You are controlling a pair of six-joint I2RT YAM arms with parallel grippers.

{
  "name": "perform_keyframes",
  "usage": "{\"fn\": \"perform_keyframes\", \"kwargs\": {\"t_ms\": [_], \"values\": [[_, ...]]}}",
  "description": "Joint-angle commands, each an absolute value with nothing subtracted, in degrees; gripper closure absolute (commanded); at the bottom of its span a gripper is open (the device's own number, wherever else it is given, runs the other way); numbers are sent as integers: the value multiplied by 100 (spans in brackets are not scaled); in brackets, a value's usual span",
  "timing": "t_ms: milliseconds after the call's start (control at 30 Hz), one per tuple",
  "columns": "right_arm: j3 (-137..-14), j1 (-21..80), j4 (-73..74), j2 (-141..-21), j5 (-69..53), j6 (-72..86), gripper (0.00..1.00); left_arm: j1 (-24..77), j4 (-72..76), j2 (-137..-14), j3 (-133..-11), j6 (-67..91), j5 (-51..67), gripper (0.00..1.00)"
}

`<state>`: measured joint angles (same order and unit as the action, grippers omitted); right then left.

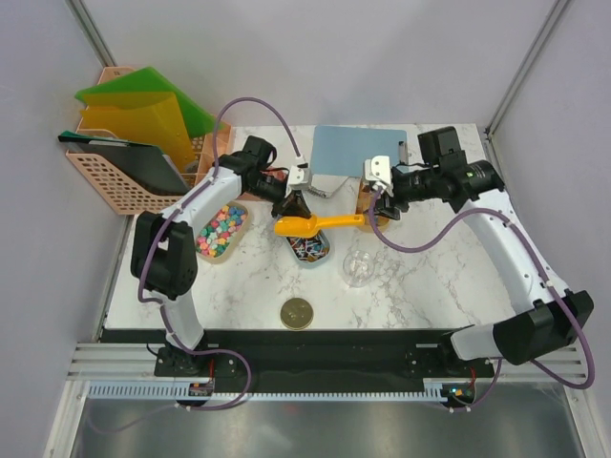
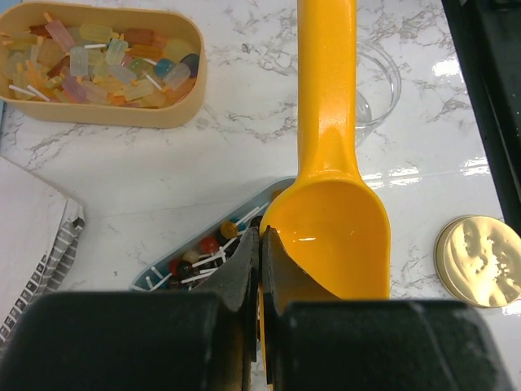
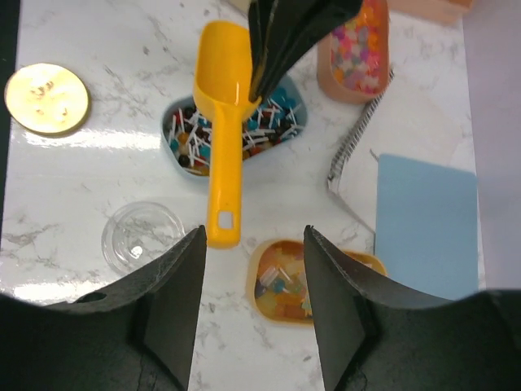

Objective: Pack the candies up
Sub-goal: Pick up the spatula from the center of the board.

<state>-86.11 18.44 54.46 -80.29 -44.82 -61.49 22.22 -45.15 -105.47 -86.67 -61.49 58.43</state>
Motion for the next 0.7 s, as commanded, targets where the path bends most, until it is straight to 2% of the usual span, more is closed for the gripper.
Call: {"fn": "perform_keyframes", "kwargs": {"t_ms": [0,367,667], "values": [[-8271,1802,5274,-8138,-5931,-6671,42,2188,-4676,-10547,-8912,-6434,6486,98],[-8499,1793,5221,-9104,-6196,-6935,43,2188,-4667,-10564,-9342,-5933,6486,98],[-8718,1793,5238,-9307,-6249,-6926,46,2215,-4676,-10608,-9413,-5810,6469,98]]}}
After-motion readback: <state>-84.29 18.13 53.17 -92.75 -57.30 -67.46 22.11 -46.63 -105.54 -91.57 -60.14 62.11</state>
